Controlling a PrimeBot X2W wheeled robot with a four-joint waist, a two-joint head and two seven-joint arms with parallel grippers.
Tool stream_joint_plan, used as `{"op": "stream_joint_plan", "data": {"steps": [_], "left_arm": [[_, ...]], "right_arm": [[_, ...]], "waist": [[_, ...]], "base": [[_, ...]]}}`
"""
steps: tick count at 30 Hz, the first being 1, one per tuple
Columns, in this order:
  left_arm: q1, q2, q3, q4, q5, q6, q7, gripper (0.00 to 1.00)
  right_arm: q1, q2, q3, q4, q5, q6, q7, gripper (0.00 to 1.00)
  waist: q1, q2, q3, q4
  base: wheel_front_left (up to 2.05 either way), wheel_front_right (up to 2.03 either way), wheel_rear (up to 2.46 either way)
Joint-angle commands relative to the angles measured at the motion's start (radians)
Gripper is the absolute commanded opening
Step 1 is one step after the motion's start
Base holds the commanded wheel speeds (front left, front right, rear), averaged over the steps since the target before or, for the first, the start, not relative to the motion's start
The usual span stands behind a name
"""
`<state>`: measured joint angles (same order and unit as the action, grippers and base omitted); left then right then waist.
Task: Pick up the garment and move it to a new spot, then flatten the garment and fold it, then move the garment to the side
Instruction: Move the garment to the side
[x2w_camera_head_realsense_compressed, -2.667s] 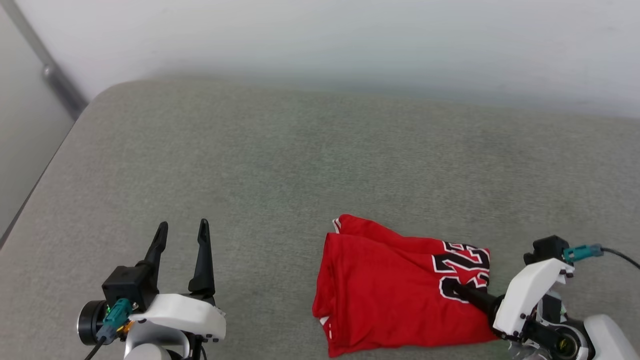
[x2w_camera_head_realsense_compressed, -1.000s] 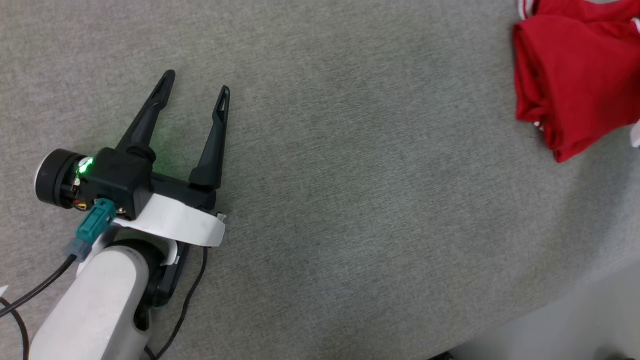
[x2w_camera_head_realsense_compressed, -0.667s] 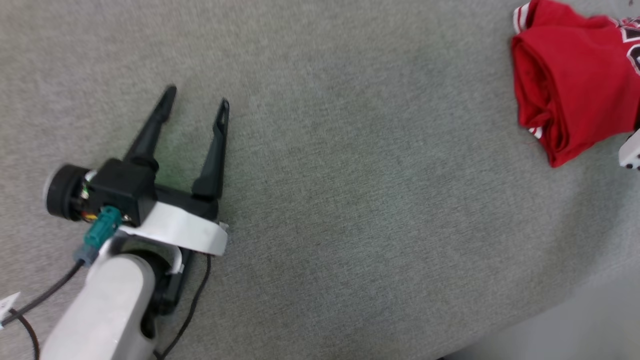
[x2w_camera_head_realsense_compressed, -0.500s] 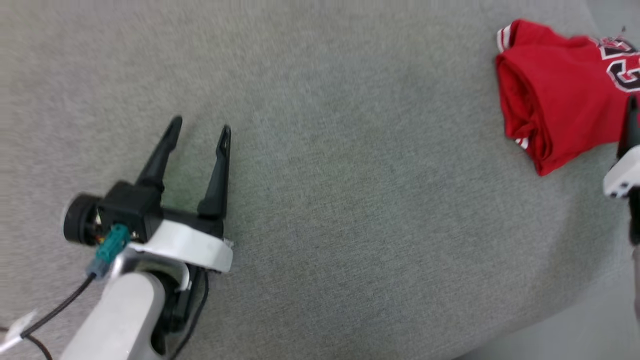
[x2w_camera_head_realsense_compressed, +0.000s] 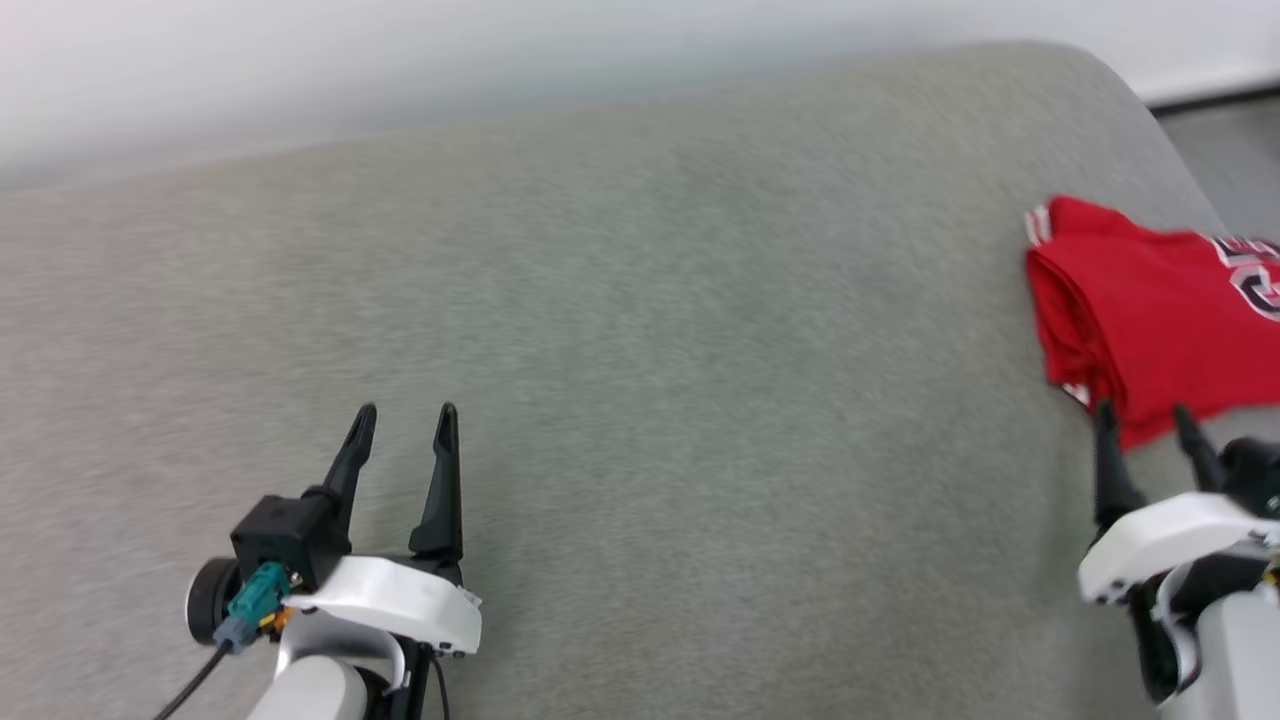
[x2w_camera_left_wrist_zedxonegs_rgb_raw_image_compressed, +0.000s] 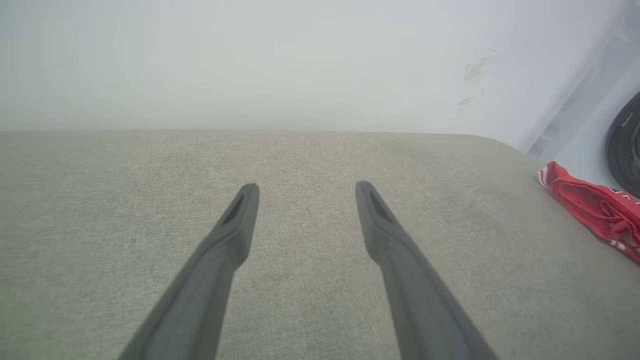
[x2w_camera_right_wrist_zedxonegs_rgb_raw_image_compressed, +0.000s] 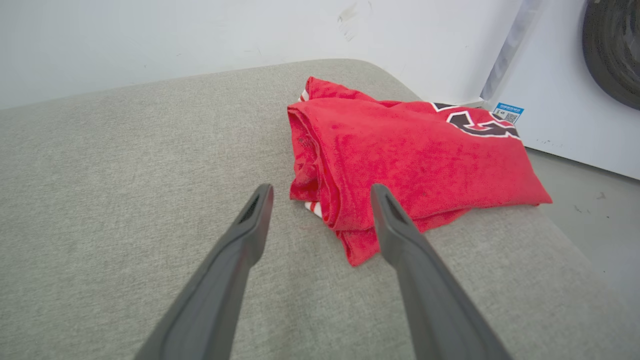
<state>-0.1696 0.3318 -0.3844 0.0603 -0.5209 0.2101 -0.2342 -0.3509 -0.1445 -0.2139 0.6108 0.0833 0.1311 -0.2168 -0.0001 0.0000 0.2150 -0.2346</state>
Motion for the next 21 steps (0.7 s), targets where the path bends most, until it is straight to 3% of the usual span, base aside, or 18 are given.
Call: {"op": "stream_joint_plan", "data": {"steps": [1,12,21], "left_arm": [[0.016,-0.010,0.001,0.007,-0.004,-0.002,-0.010,1.00],[0.100,-0.011,0.049,0.063,-0.017,0.020,-0.026,1.00],[0.182,0.020,0.066,0.072,-0.007,0.024,-0.029,1.00]], "right_arm": [[0.037,0.011,0.007,-0.039,0.012,-0.001,0.008,1.00],[0.273,0.076,0.102,-0.419,0.062,-0.001,0.134,1.00],[0.457,0.094,0.146,-0.686,0.052,-0.001,0.227,1.00]], "waist": [[0.0001,0.0000,-0.071,0.078],[0.0001,0.0000,-0.182,0.225],[0.0001,0.0000,-0.249,0.224]], "base": [[0.00,0.00,0.00],[0.00,0.00,0.00],[0.00,0.00,0.00]]}}
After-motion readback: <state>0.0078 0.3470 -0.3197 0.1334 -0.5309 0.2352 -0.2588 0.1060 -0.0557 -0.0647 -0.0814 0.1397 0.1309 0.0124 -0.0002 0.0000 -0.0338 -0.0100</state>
